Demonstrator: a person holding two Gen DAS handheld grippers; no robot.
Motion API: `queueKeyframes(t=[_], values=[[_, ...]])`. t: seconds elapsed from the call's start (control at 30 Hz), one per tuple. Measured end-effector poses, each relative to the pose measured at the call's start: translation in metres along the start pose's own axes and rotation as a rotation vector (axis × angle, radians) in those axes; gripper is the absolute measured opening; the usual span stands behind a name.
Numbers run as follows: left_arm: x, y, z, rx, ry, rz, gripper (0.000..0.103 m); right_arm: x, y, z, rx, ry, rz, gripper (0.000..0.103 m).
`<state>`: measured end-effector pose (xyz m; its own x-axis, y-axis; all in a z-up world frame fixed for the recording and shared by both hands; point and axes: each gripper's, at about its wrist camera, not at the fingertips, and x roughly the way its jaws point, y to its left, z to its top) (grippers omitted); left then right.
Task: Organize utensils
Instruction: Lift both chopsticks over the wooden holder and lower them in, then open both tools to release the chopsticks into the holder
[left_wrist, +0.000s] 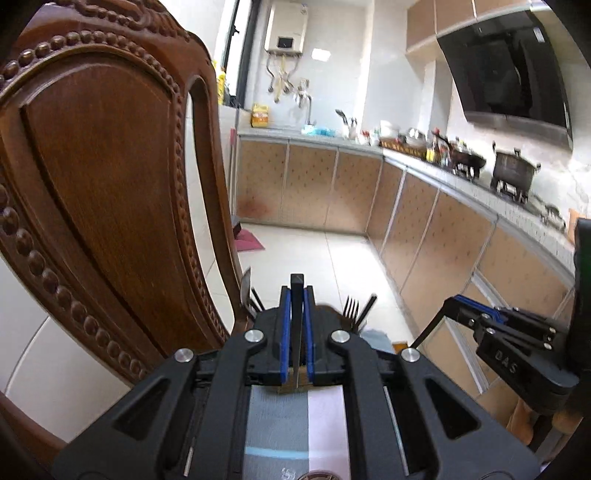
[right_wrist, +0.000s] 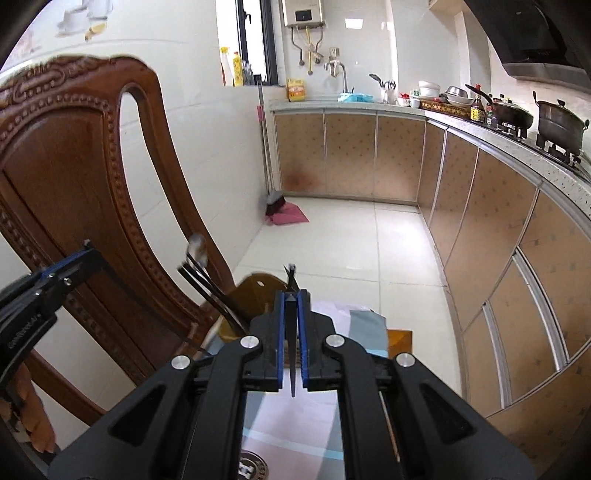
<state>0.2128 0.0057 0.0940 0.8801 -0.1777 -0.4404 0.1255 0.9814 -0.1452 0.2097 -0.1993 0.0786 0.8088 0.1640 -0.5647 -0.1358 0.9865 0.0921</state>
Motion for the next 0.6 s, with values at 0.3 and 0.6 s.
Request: queueKeyframes(t=[0.3,0.6], values=[[0.003,-0.007,0.008,0.002,-0.086,0.019,0.007,-0.020,0.024,0.033,-0.016,-0.125,-0.015,0.007],[0.037,-0.010,0.037,0.019,-0.090,0.012,0.007,-0.009,0.031,0.069,-0.033,-0.200,-0.051,0.007]])
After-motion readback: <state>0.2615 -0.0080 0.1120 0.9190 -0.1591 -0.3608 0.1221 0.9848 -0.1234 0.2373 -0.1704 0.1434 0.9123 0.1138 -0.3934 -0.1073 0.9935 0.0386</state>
